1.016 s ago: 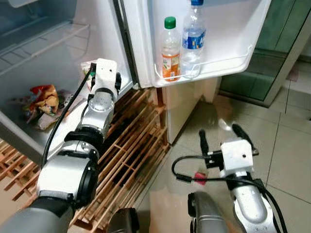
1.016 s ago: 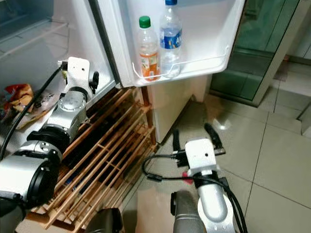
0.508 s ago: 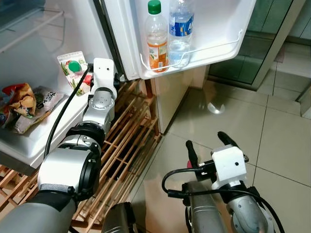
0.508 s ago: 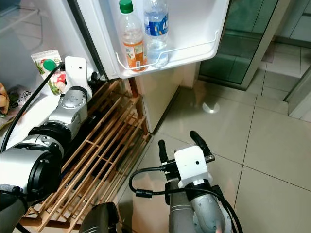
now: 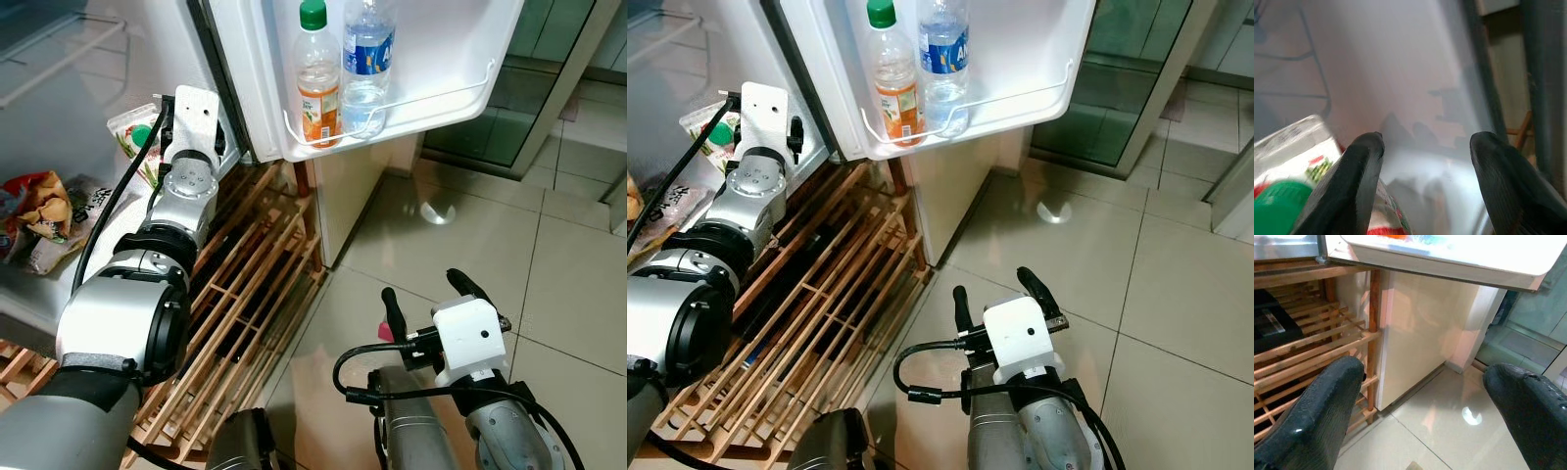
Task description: Restocking fridge
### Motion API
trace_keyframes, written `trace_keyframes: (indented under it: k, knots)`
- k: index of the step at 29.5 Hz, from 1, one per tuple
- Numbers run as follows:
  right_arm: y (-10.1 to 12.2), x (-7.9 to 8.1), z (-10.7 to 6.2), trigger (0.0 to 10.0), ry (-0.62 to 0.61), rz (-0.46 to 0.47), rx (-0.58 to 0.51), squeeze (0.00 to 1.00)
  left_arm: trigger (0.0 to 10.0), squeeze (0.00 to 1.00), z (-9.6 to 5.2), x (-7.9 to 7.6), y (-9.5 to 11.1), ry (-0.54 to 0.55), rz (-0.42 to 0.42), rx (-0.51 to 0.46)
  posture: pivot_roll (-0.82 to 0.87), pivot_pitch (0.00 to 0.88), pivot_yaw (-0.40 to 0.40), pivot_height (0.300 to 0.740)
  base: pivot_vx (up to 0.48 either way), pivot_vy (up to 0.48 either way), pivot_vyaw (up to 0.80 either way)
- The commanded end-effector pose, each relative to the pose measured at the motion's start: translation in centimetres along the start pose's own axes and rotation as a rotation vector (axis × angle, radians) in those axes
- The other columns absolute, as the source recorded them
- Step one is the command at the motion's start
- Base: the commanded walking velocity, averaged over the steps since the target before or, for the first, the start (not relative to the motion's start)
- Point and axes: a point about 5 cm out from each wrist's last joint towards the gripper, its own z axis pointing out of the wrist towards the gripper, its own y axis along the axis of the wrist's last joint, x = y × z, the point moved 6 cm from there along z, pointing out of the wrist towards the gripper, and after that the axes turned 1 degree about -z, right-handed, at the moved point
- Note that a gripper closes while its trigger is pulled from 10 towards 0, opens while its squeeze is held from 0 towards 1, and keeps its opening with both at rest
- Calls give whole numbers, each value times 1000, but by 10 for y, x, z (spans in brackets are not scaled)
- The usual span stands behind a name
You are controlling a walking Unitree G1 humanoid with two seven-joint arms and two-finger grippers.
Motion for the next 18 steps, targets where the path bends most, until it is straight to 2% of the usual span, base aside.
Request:
trace_keyframes:
  k: [1, 3, 9, 11, 14, 18]
  knots:
    - [-4, 0, 1, 10000, 10, -5, 21, 392, 10000, 0, -1, -8, 2, -34, 40, -15, -471, 134, 127, 638, 0, 0, 0]
    - [-5, 0, 3, 10000, 16, -14, 19, 392, 10000, 0, -2, -15, 4, -55, 14, -24, -470, 118, 121, 638, 0, 0, 0]
    - [-8, -1, 4, 10000, 17, -19, 23, 392, 10000, 0, -17, -61, 7, -223, 32, -103, -458, 100, 113, 638, 0, 0, 0]
    - [-8, 1, 3, 10000, 22, -20, 24, 388, 10000, 0, -21, -67, 1, -243, 7, -101, -458, 95, 113, 638, 0, 0, 0]
    - [-9, 1, 2, 10000, 22, -17, 27, 388, 10000, 0, -30, -75, -12, -281, -73, -93, -448, 84, 109, 638, 0, 0, 0]
    - [-10, 2, 1, 10000, 25, -16, 31, 388, 10000, 0, -38, -77, -17, -293, -99, -130, -439, 78, 113, 638, 0, 0, 0]
